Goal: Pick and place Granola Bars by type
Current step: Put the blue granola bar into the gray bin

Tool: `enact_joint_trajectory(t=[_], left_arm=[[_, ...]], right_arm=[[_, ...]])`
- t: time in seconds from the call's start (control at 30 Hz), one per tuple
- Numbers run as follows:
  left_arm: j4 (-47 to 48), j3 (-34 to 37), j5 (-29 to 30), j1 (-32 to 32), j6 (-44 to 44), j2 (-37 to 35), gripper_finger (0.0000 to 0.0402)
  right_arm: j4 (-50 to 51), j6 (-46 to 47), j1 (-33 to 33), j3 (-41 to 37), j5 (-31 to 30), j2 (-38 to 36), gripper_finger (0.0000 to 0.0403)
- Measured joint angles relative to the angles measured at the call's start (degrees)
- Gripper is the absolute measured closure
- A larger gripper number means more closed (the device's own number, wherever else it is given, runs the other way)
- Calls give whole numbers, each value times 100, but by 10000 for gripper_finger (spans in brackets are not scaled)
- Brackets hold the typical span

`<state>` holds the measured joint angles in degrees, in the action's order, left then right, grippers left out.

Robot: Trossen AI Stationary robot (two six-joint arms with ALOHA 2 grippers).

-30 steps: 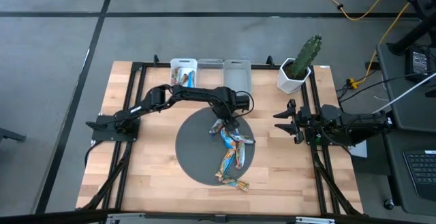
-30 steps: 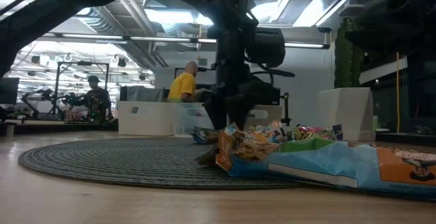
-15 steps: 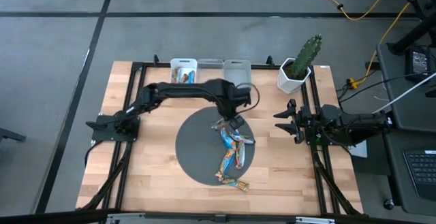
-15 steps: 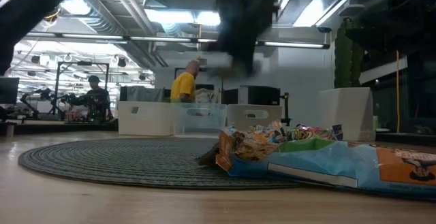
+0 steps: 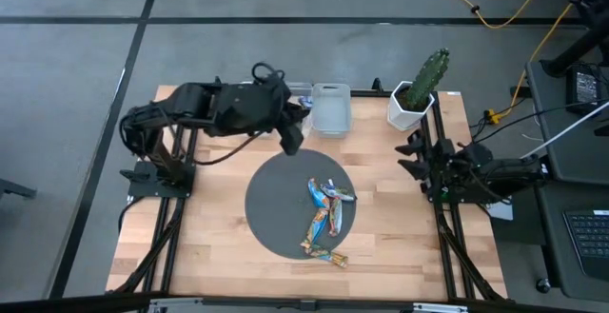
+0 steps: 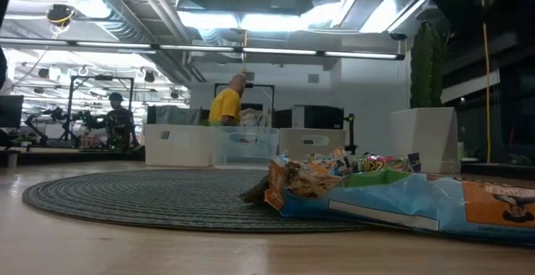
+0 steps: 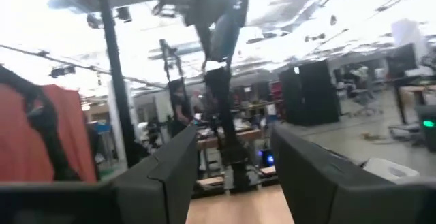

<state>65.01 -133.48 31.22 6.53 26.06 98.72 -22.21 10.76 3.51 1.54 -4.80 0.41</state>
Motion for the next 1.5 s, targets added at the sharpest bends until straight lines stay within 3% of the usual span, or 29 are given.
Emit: enact_joint_trajectory(t=[0.2,0.4,0.53,0.73,0.9,1.27,1.37,1.5], left_arm=[[-257,6,-191,-186,-234,115,385],[-1427,22,-1301,-633,-1095,363,385],[-1811,12,-1471,-732,-1349,350,385],[-2018,2,-1492,-739,-1536,435,384],[-2030,14,-1697,-739,-1544,660,384],[-2113,15,-1912,-739,-1536,942,384],[-2148,15,-1910,-739,-1545,935,384],[-2148,15,-1926,-737,-1619,910,384]], right_arm=[[795,-476,-2,1157,-161,581,214],[1896,-1369,-2,3167,-166,2285,190],[2436,-1627,-25,4156,-195,3364,151],[2166,-1655,-262,4774,-266,4658,103],[1422,-1687,-439,5069,240,5414,94],[1253,-1569,-620,5607,830,6253,125],[1255,-1569,-625,5648,843,6288,154],[1247,-1571,-629,5648,837,6281,222]])
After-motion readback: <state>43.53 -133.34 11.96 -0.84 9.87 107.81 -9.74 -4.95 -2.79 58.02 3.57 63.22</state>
